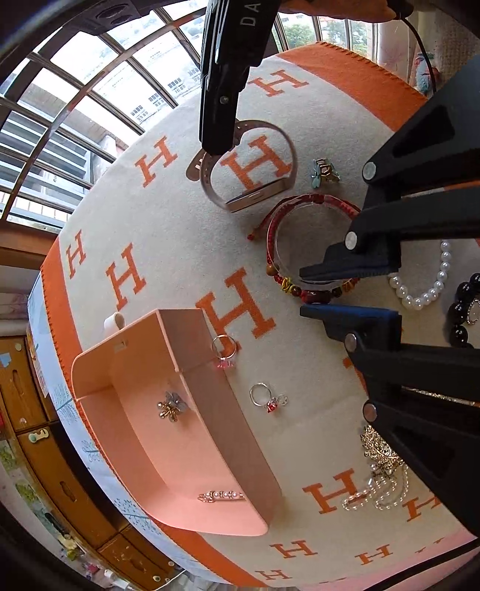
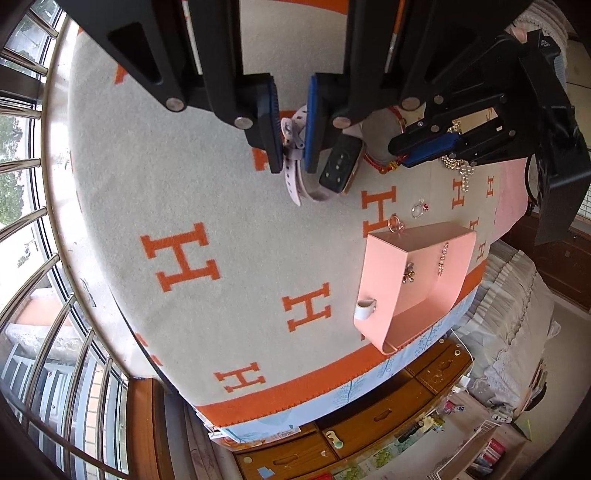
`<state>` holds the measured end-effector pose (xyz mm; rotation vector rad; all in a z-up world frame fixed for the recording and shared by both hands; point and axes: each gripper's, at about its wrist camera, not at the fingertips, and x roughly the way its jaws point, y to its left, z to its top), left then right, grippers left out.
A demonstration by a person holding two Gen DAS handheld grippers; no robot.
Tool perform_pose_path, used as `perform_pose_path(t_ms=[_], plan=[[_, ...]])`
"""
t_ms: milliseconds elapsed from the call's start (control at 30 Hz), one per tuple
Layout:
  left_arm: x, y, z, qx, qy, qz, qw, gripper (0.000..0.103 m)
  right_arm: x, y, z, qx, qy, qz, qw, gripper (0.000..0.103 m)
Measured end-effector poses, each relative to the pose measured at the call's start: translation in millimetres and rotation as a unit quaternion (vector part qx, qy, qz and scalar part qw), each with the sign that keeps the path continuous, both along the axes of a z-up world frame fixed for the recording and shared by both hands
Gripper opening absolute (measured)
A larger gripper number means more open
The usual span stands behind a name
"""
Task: Organize jewelry
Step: 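Lower the bracelet with the left tool into the pink box while the right tool releases the watch there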
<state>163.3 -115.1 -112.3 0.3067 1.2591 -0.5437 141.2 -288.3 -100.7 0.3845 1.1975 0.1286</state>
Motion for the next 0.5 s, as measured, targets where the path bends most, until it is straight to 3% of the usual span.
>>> perform_pose_path(t_ms=[267, 500], plan=[[4, 26, 51, -0.021, -0.046, 0.026, 0.9984, 0.010, 1, 16, 34, -0.008, -0.042, 0.014, 0.999, 0.011], [29, 60, 106, -0.033, -0.102, 0.073, 0.9916, 0.010, 17, 40, 72, -0.013, -0.086, 0.030, 0.996, 0.011]])
